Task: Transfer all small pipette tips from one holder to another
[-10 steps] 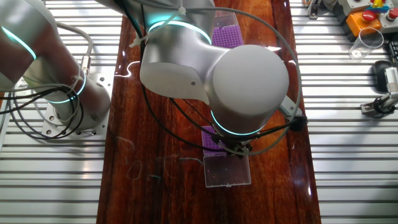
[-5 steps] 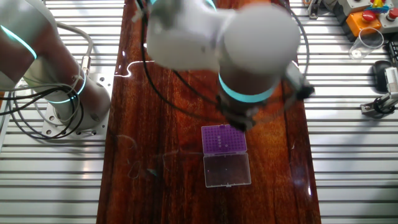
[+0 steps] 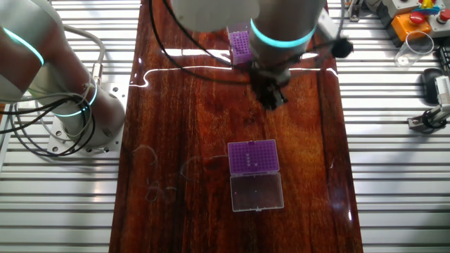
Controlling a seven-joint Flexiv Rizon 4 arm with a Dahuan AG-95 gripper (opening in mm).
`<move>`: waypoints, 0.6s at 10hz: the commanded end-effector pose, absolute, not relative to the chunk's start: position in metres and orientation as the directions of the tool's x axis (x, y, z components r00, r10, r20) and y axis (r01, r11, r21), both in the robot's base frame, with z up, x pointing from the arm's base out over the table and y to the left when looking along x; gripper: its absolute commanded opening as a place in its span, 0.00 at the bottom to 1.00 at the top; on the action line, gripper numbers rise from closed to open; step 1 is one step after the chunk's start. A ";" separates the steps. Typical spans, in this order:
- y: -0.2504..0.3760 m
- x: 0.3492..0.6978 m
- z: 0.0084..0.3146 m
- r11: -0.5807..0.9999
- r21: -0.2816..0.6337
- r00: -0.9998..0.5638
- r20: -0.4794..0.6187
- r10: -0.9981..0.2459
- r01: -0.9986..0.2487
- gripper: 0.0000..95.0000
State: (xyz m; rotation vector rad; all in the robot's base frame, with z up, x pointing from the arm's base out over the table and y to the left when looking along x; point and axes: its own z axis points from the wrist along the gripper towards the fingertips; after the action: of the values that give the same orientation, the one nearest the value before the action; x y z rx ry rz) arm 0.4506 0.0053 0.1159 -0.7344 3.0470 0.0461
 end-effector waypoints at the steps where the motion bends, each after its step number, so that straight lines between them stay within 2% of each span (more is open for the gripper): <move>1: 0.006 0.450 0.116 0.844 0.046 -0.845 0.004 -0.535 -0.535 0.00; 2: 0.006 0.450 0.116 0.813 0.053 -0.814 0.012 -0.581 -0.580 0.00; 6: 0.006 0.450 0.116 0.788 0.072 -0.789 0.007 -0.614 -0.612 0.00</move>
State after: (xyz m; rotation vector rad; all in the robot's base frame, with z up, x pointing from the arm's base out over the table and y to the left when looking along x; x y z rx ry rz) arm 0.4514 0.0052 0.1157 -1.0092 3.0062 0.0958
